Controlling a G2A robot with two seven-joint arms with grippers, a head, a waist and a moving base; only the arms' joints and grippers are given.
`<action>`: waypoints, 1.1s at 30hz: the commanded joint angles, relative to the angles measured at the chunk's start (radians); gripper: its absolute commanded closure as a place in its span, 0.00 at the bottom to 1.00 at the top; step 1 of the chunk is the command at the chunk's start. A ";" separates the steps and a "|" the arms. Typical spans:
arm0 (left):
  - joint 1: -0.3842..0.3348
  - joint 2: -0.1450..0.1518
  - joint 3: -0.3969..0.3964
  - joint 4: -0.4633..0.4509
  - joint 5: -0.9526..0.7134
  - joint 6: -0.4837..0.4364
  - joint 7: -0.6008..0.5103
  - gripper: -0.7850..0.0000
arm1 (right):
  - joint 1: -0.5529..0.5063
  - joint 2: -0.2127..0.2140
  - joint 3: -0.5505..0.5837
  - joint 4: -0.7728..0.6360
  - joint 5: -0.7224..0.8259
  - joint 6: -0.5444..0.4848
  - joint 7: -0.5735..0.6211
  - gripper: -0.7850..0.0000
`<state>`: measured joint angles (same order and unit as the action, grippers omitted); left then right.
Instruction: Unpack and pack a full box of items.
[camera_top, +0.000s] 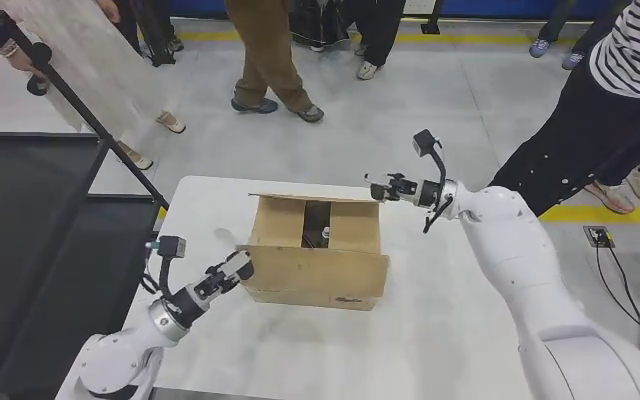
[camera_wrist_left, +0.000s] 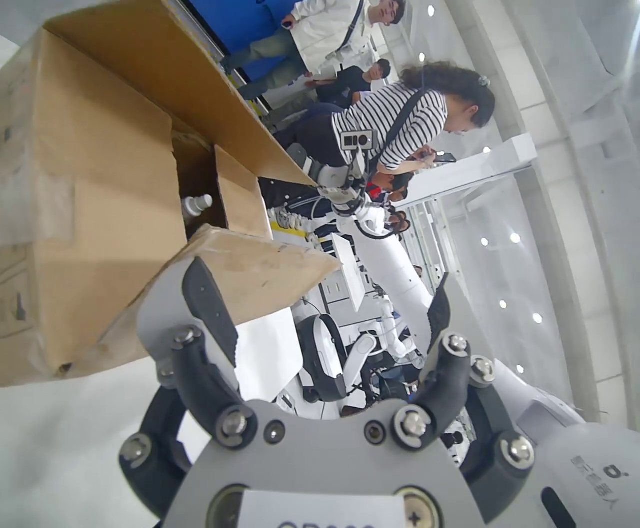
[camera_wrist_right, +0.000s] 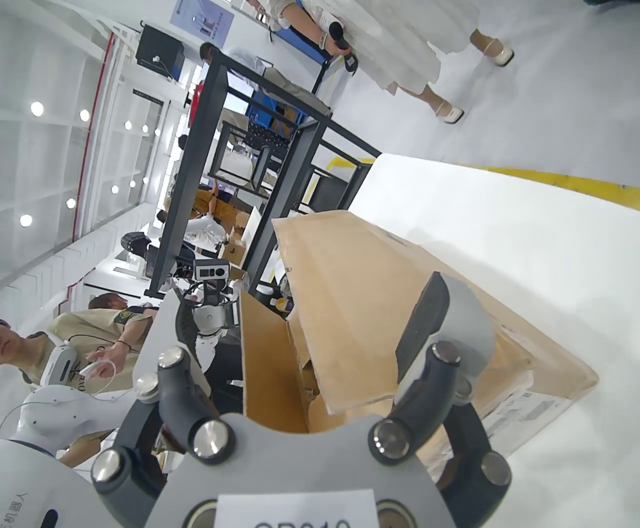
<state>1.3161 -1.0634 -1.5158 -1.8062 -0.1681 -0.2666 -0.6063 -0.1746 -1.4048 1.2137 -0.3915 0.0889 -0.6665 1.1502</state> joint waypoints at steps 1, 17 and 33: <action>-0.009 -0.003 0.021 0.001 0.048 -0.001 0.037 0.00 | -0.002 0.002 -0.002 -0.016 0.009 0.058 0.035 0.00; -0.118 -0.027 0.164 0.093 0.275 0.029 0.198 0.00 | -0.076 0.014 -0.023 -0.168 0.045 0.359 0.109 0.00; -0.157 -0.042 0.216 0.137 0.323 0.042 0.229 0.00 | -0.216 0.052 0.000 -0.370 0.074 0.455 0.161 0.00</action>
<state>1.1603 -1.1052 -1.3005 -1.6709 0.1523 -0.2247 -0.3784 -0.3822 -1.3547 1.2119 -0.7509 0.1607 -0.2144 1.3099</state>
